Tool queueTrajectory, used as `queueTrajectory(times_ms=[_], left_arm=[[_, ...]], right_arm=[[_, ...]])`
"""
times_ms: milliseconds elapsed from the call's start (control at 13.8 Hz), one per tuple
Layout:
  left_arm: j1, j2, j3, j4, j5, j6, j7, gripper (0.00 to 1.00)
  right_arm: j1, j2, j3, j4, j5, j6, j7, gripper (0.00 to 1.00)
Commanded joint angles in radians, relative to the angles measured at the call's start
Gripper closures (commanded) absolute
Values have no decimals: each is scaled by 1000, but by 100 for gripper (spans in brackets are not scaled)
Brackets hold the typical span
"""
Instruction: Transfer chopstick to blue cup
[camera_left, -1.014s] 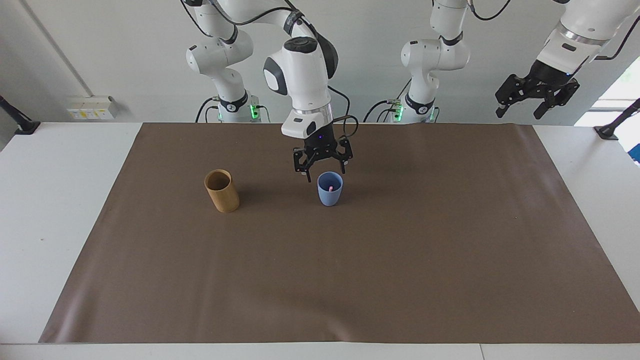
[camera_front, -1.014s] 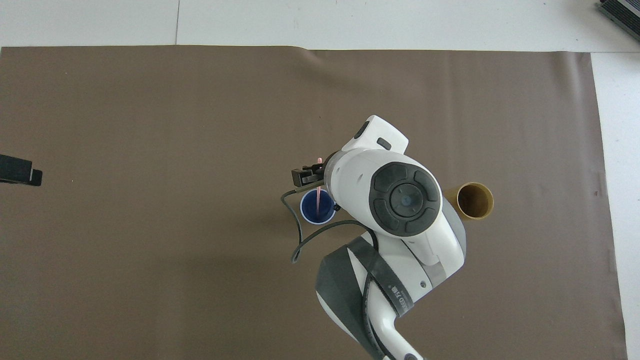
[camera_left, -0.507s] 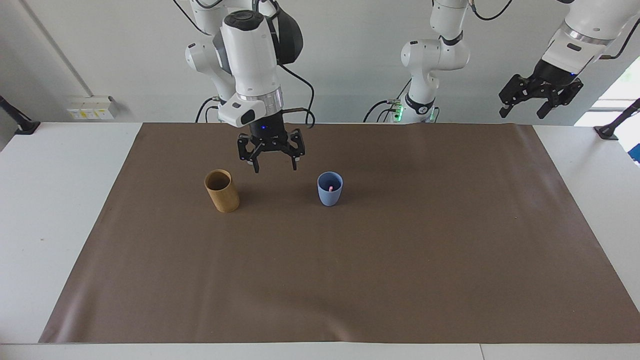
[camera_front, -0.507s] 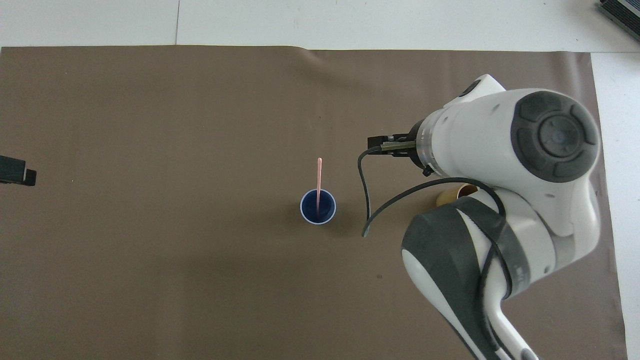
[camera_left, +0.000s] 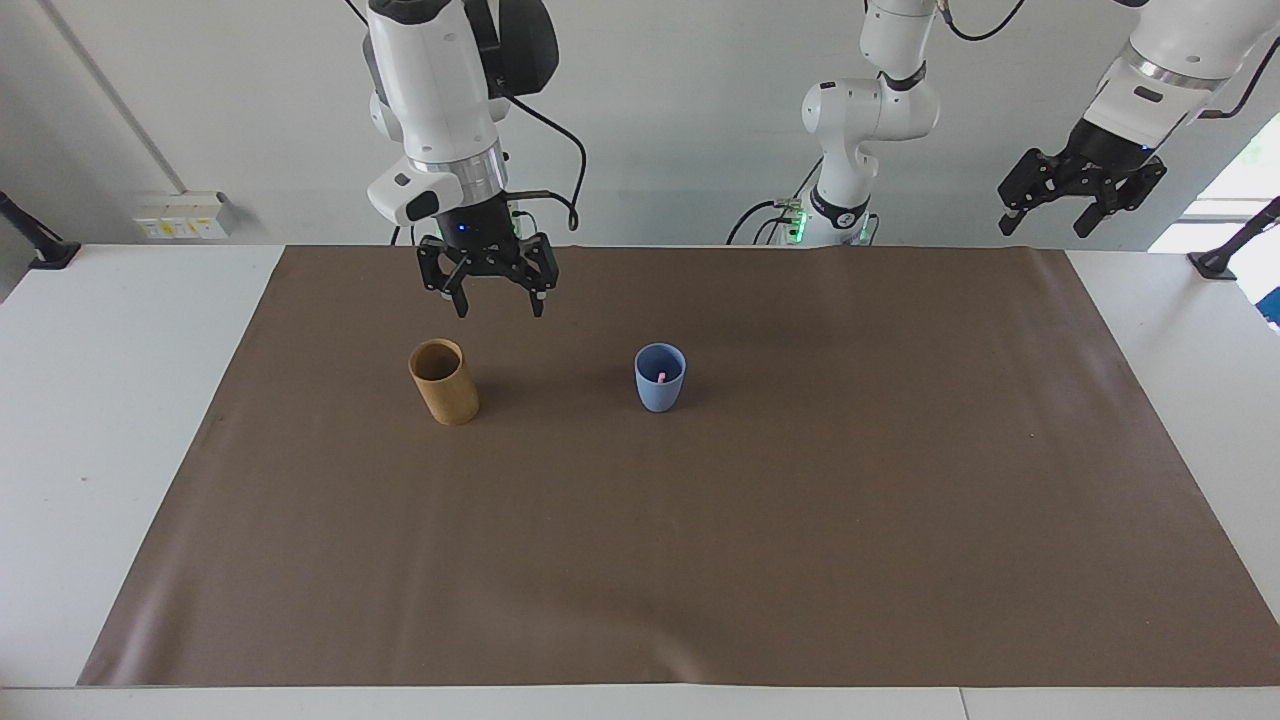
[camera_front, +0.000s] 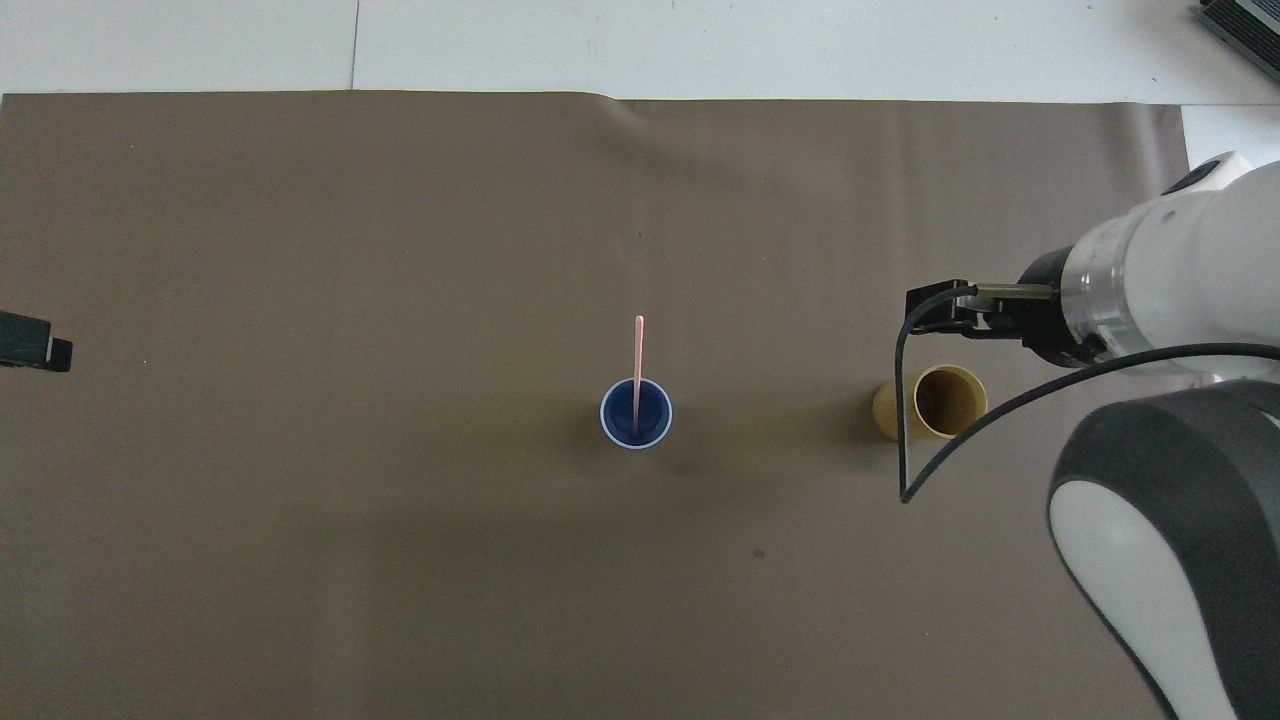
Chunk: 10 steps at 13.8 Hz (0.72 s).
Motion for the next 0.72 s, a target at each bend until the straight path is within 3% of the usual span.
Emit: queueTrajectory(times_ms=[0, 217, 507, 652], left_arm=[[12, -22, -8, -20, 9, -9, 0, 0], [12, -22, -8, -20, 9, -9, 0, 0], [12, -22, -8, -20, 9, -9, 0, 0], [12, -22, -8, -20, 9, -9, -2, 0]], right_arm=[[-87, -29, 10, -4, 24, -80, -85, 0], [-168, -41, -14, -4, 24, -149, -170, 0], [-178, -47, -90, -1, 5, -183, -235, 0], [-179, -50, -91, 72, 2, -233, -235, 0]])
